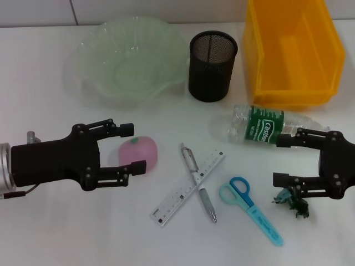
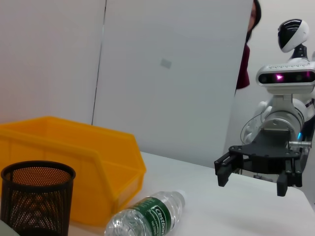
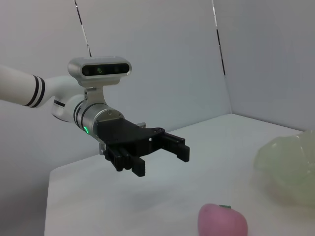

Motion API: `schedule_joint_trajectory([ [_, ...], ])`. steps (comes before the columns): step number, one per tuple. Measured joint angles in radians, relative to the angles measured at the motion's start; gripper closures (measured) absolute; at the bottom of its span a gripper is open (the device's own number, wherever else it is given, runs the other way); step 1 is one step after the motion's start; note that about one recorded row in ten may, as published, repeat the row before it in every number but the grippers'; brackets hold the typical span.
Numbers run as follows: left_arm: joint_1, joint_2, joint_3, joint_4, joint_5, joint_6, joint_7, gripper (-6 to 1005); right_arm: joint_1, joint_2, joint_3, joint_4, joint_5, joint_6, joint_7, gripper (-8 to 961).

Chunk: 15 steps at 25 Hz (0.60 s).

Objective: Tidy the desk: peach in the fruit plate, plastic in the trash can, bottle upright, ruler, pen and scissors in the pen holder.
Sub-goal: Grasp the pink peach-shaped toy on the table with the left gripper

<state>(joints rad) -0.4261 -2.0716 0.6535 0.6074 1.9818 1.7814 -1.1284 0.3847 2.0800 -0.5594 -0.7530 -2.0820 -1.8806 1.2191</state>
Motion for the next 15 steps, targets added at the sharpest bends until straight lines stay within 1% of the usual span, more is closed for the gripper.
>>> schedule_joint_trajectory([
  [9, -0.002, 0.001, 0.0, -0.012, 0.0, -0.013, 0.017, 173, 0.0, 0.002, 0.002, 0.001, 0.0, 0.0, -0.001, 115],
  [10, -0.003, -0.001, 0.0, -0.016, 0.001, -0.043, 0.034, 172, 0.0, 0.002, 0.005, 0.005, 0.0, 0.006, -0.001, 115],
  [11, -0.003, -0.001, 0.0, -0.016, 0.001, -0.043, 0.034, 172, 0.0, 0.002, 0.005, 0.005, 0.0, 0.006, -0.001, 115],
  [12, -0.007, -0.002, 0.001, -0.027, 0.004, -0.09, 0.057, 172, 0.0, 0.002, 0.005, 0.011, 0.0, 0.014, -0.001, 115],
  [13, -0.007, -0.002, 0.001, -0.027, 0.004, -0.09, 0.057, 179, 0.0, 0.002, 0.005, 0.011, 0.0, 0.014, -0.001, 115],
  [15, -0.013, -0.002, 0.015, -0.046, 0.006, -0.172, 0.079, 193, 0.0, 0.002, 0.003, 0.017, 0.001, 0.024, -0.001, 114],
])
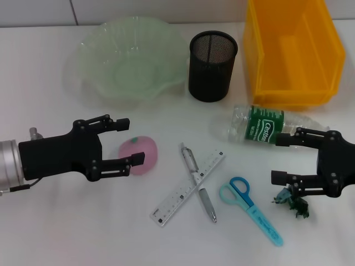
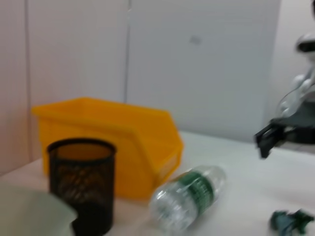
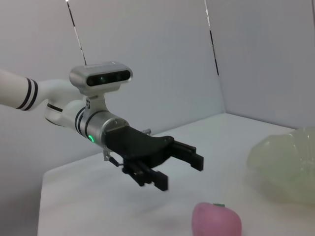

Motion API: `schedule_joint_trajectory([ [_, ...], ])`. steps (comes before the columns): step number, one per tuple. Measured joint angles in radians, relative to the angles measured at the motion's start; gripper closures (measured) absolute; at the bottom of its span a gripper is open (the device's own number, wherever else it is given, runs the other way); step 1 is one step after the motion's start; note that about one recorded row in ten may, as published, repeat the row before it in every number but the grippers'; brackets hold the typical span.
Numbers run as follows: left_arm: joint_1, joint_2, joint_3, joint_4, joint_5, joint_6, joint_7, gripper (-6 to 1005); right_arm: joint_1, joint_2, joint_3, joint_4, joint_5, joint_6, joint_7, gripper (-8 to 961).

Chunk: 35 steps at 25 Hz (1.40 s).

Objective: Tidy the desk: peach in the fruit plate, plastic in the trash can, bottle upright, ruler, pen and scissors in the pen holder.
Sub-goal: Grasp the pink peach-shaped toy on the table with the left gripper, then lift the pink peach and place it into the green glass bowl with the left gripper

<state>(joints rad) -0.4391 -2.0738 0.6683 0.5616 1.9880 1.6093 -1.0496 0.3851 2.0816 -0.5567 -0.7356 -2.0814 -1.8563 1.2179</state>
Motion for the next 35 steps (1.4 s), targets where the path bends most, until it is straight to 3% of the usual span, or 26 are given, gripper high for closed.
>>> schedule_joint_trajectory([
  [3, -0.002, 0.0, 0.04, -0.011, -0.001, -0.056, 0.002, 213, 0.0, 0.0, -0.001, 0.002, 0.0, 0.002, 0.0, 114],
  [5, -0.012, -0.004, 0.124, -0.034, -0.007, -0.154, 0.002, 227, 0.0, 0.0, 0.003, 0.007, 0.0, 0.002, 0.0, 114],
  [15, -0.069, -0.006, 0.243, -0.121, -0.046, -0.357, 0.015, 295, 0.0, 0.001, 0.002, 0.014, 0.001, 0.002, 0.0, 114],
  [22, -0.062, -0.006, 0.265, -0.107, -0.086, -0.35, 0.016, 343, 0.0, 0.002, 0.003, 0.026, 0.001, 0.001, 0.0, 115],
  [27, -0.066, -0.006, 0.279, -0.106, -0.098, -0.35, 0.014, 576, 0.0, 0.002, 0.005, 0.029, 0.001, 0.002, 0.0, 114],
  [31, -0.068, -0.006, 0.291, -0.082, -0.106, -0.321, -0.001, 680, 0.0, 0.002, 0.006, 0.029, 0.001, 0.002, 0.0, 115],
  [34, -0.041, -0.001, 0.286, -0.037, -0.213, -0.229, 0.002, 715, -0.001, 0.002, 0.006, 0.03, 0.011, 0.002, 0.0, 115],
  [35, -0.012, 0.002, 0.285, 0.005, -0.34, -0.179, 0.015, 720, -0.003, 0.002, 0.006, 0.033, 0.024, 0.002, 0.0, 115],
])
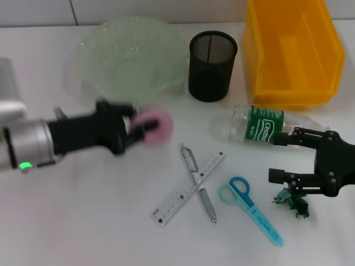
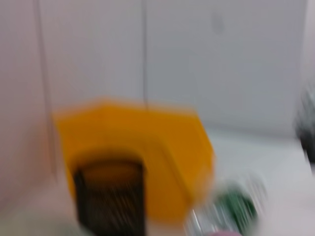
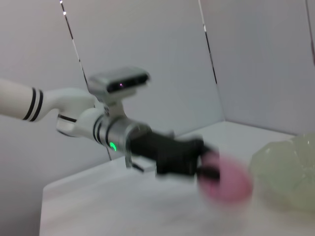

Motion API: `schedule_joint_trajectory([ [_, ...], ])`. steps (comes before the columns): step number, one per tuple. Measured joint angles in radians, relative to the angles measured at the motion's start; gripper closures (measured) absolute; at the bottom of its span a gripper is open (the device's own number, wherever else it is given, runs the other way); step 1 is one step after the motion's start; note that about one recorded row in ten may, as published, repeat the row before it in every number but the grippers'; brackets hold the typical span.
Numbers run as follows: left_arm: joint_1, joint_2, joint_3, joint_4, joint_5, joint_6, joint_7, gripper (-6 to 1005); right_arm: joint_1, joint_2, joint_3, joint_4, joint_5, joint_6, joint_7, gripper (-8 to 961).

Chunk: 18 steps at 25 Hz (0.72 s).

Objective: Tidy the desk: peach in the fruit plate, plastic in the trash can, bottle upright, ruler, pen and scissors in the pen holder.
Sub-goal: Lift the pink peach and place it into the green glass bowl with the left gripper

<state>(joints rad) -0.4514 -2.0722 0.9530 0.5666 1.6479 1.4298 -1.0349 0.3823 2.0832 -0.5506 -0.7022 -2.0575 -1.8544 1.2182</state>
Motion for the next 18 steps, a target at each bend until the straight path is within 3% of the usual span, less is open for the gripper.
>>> schedule_joint_trajectory([
  [1, 0.0, 0.0, 0.0, 0.0, 0.0, 0.0, 0.0, 725, 0.0, 0.0, 0.0, 0.0, 0.0, 0.0, 0.0, 115],
  [2, 0.017, 0.001, -0.002, 0.036, -0.128, 0.0, 0.006, 730, -0.001, 0.0, 0.0, 0.002, 0.008, 0.0, 0.0, 115],
  [4, 0.018, 0.002, -0.004, 0.044, -0.177, -0.016, 0.005, 739, -0.003, 0.0, 0.0, 0.007, 0.021, 0.001, 0.0, 115],
  [5, -0.003, 0.004, -0.014, 0.041, -0.241, -0.107, -0.01, 744, -0.004, -0.001, 0.0, 0.014, 0.029, 0.007, -0.001, 115],
  [8, -0.037, 0.004, -0.014, 0.028, -0.254, -0.208, -0.035, 758, -0.003, -0.001, 0.0, 0.018, 0.03, 0.012, -0.001, 115],
  [10, -0.108, 0.003, 0.006, -0.007, -0.224, -0.393, -0.074, 771, -0.001, -0.001, -0.002, 0.022, 0.03, 0.013, -0.001, 114],
  [18, -0.165, -0.006, 0.021, -0.065, -0.212, -0.556, -0.072, 828, -0.008, -0.002, 0.001, 0.023, 0.032, 0.009, -0.001, 114],
])
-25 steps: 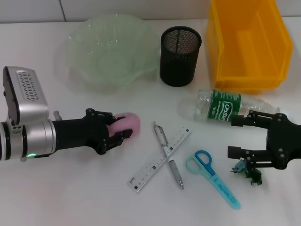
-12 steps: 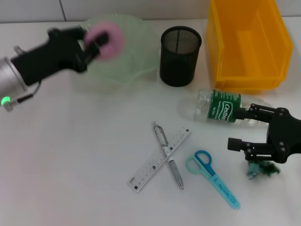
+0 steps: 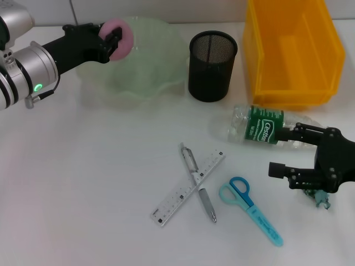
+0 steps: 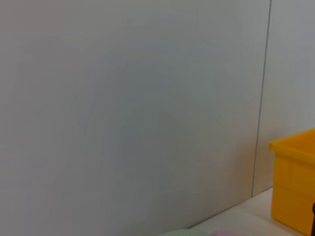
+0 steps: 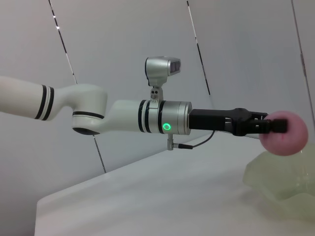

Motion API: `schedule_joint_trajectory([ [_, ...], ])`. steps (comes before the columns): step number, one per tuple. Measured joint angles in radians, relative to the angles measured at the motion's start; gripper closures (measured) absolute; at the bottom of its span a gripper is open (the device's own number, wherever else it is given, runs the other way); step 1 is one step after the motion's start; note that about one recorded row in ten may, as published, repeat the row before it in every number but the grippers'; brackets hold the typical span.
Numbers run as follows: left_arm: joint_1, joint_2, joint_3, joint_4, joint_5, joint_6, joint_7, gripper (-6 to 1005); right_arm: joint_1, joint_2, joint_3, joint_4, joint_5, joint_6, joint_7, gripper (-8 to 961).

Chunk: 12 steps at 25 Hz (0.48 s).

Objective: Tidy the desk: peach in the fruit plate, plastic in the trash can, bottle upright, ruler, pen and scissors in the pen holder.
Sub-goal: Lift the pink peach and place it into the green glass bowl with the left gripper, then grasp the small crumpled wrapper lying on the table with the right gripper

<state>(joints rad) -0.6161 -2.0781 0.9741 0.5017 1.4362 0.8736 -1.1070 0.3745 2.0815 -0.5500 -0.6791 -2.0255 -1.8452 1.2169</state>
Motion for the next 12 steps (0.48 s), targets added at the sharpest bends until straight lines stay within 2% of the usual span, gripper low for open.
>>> schedule_joint_trajectory([
  [1, -0.006, -0.002, 0.001, -0.009, -0.005, -0.015, 0.002, 837, 0.0, 0.0, 0.0, 0.0, 0.0, 0.0, 0.002, 114],
  [7, -0.003, -0.002, 0.002, -0.008, -0.007, 0.005, 0.0, 575, 0.002, 0.0, 0.001, 0.0, 0.001, 0.002, 0.007, 114],
  [9, -0.001, -0.002, 0.001, -0.007, -0.008, 0.026, -0.003, 479, 0.003, 0.0, 0.002, 0.0, 0.004, 0.002, 0.007, 114],
  [12, 0.012, 0.003, -0.006, 0.002, -0.009, 0.113, -0.013, 415, -0.001, -0.002, 0.004, 0.005, 0.055, -0.001, 0.01, 114],
])
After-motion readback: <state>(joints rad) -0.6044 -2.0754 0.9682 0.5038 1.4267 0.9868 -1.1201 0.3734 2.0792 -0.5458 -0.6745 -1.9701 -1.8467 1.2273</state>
